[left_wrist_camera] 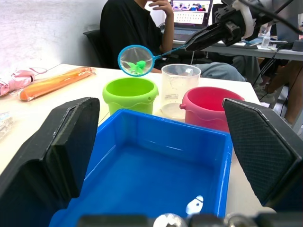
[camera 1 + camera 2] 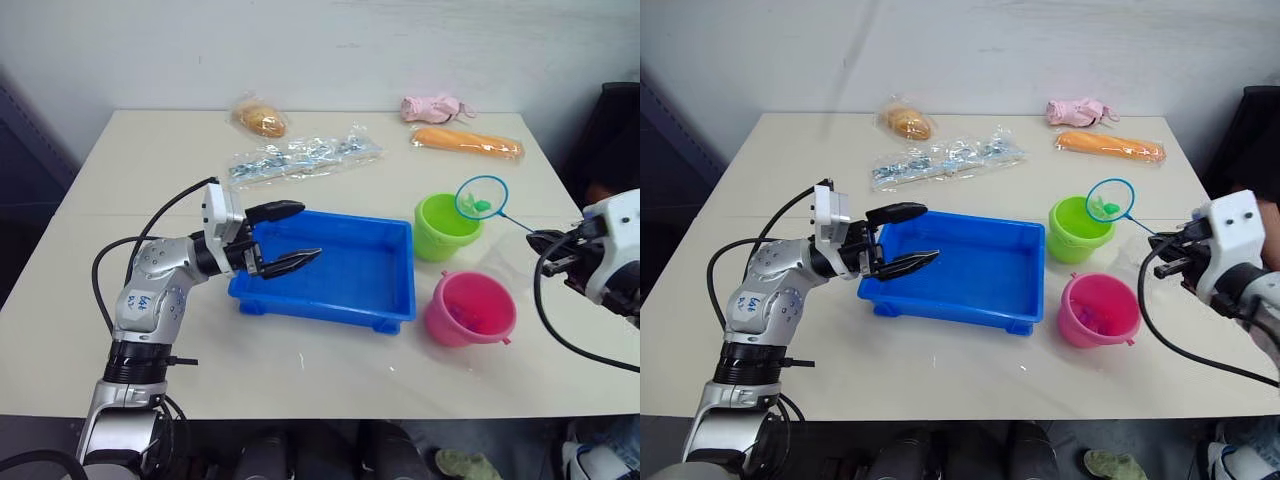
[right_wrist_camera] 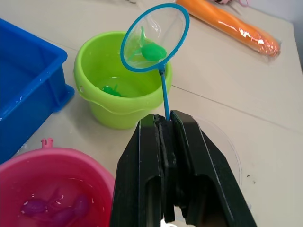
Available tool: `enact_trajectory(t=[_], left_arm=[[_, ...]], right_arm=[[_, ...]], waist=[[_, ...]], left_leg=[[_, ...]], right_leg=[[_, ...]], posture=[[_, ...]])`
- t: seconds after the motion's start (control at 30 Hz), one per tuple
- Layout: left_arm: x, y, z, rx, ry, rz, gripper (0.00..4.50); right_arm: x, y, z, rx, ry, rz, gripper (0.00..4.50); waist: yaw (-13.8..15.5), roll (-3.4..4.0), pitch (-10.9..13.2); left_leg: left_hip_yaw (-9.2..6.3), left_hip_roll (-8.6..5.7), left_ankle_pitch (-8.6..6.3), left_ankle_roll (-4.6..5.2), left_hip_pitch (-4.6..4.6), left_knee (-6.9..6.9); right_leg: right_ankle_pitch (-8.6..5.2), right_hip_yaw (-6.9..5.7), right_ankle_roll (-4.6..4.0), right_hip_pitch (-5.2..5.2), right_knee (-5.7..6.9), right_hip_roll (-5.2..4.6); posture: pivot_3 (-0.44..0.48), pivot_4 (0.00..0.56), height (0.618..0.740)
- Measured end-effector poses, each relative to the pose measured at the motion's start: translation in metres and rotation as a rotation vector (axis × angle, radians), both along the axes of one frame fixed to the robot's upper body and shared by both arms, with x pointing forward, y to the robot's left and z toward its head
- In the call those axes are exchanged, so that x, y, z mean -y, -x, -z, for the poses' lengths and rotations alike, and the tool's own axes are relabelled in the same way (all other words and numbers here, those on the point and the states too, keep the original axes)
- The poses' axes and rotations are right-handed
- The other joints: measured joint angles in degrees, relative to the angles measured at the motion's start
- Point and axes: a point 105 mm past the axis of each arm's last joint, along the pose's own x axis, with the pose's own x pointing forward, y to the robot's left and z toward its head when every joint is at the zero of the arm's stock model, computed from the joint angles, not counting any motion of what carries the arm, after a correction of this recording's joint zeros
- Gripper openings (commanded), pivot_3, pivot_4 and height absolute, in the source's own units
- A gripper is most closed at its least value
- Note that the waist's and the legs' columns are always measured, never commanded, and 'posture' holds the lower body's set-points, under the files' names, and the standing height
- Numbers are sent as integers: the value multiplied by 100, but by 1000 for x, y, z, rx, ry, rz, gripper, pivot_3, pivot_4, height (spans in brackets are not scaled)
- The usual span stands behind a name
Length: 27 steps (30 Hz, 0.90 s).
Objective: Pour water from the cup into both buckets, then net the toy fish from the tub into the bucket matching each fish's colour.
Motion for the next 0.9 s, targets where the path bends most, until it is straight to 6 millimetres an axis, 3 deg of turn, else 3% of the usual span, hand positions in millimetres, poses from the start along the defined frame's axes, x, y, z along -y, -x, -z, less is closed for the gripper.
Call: enact_trajectory(t=[0.17, 0.33, 0.67, 0.8, 0.9], left_arm=[[1, 1, 0, -8, 0, 4, 4474], [2, 0, 0, -13, 2, -3, 4474], [1, -1, 0, -7, 6, -15, 4474], [-2, -2, 0, 9, 5, -25, 4474], [-5, -1, 0, 13, -9, -23, 4474]], right_arm=[[0, -7, 10, 41, 198, -17, 0], [1, -8, 12, 126, 608, -103, 0], [2, -12, 15, 198, 757, -130, 0], [0, -14, 8, 267, 1014, -151, 0], [-1, -17, 1, 315, 1089, -136, 0]], waist=[[3, 0, 0], [-2, 0, 0], [-14, 0, 0], [-22, 0, 0], [-26, 0, 0]], left_leg=[[1, -1, 0, 0, 0, 0], [1, -1, 1, -1, 0, 0], [-1, 4, 3, -5, 1, 3], [-1, 7, 3, -5, 1, 4], [-2, 7, 3, -6, 1, 5]], right_leg=[[0, -1, 0, 1, 0, 0], [0, -2, 1, 2, -4, 1], [0, -3, 1, 3, -2, 3], [0, -2, 1, 3, 0, 2], [0, -3, 1, 3, 0, 3]], posture=[[0, 150, 740], [0, 150, 740], [0, 150, 740], [0, 150, 740], [0, 150, 740]])
